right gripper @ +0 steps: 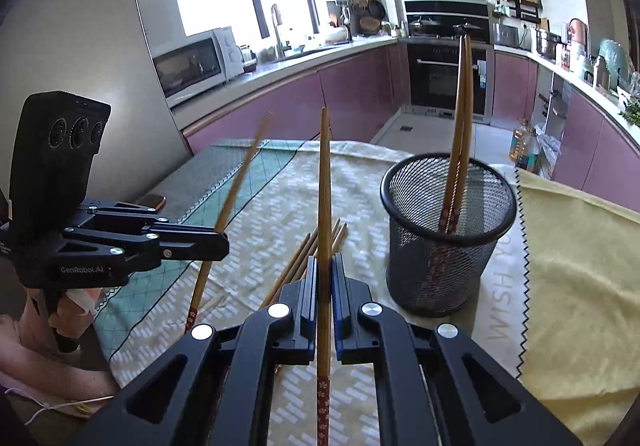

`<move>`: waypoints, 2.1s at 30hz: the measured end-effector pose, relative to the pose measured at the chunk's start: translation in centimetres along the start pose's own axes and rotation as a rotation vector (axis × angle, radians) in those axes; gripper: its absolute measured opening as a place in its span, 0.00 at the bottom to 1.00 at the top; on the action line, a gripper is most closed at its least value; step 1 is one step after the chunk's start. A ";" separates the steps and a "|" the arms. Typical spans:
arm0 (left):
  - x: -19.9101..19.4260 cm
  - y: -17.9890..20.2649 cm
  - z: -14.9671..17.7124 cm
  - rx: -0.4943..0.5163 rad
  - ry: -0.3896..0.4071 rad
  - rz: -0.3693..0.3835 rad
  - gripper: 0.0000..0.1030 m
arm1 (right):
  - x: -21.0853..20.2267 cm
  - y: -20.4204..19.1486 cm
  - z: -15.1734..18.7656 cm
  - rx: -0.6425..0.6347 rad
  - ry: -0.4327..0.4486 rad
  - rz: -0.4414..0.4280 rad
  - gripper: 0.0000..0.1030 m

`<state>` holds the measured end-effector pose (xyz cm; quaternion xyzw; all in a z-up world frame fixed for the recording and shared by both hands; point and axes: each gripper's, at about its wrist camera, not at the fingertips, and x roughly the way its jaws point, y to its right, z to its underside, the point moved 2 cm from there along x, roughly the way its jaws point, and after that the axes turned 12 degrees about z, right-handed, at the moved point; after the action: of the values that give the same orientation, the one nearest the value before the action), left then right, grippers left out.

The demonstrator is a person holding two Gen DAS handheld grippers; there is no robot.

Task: Organize utensils
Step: 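Raise the right tool's chopstick upright into the mesh cup while the left tool does likewise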

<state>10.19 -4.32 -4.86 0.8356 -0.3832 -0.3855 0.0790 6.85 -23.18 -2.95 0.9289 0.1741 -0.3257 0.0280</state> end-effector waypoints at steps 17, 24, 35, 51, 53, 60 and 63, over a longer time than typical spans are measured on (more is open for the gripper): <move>-2.2 3.4 -3.4 0.054 0.110 0.095 0.07 | -3.9 2.2 -1.6 0.049 0.131 0.020 0.06; -1.7 4.2 -5.7 0.071 0.147 0.102 0.07 | -4.9 3.3 -3.1 0.062 0.184 0.041 0.06; -1.9 5.7 -8.8 0.120 0.189 0.115 0.07 | -6.1 4.4 -5.2 0.070 0.251 0.059 0.06; -2.4 8.8 -12.7 0.218 0.258 0.095 0.07 | -7.7 5.0 -8.5 0.061 0.356 0.101 0.06; -2.2 9.1 -13.0 0.237 0.266 0.084 0.07 | -7.5 5.3 -8.8 0.068 0.361 0.108 0.06; -0.6 9.1 -13.5 0.249 0.247 0.046 0.07 | -5.7 5.9 -9.2 0.082 0.356 0.140 0.06; 0.3 8.8 -13.5 0.245 0.230 0.026 0.07 | -4.8 5.9 -9.1 0.087 0.341 0.148 0.06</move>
<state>14.74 -12.90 8.04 0.8726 -0.4265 -0.2366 0.0250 10.80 -28.63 6.78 0.9813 0.0934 -0.1676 -0.0181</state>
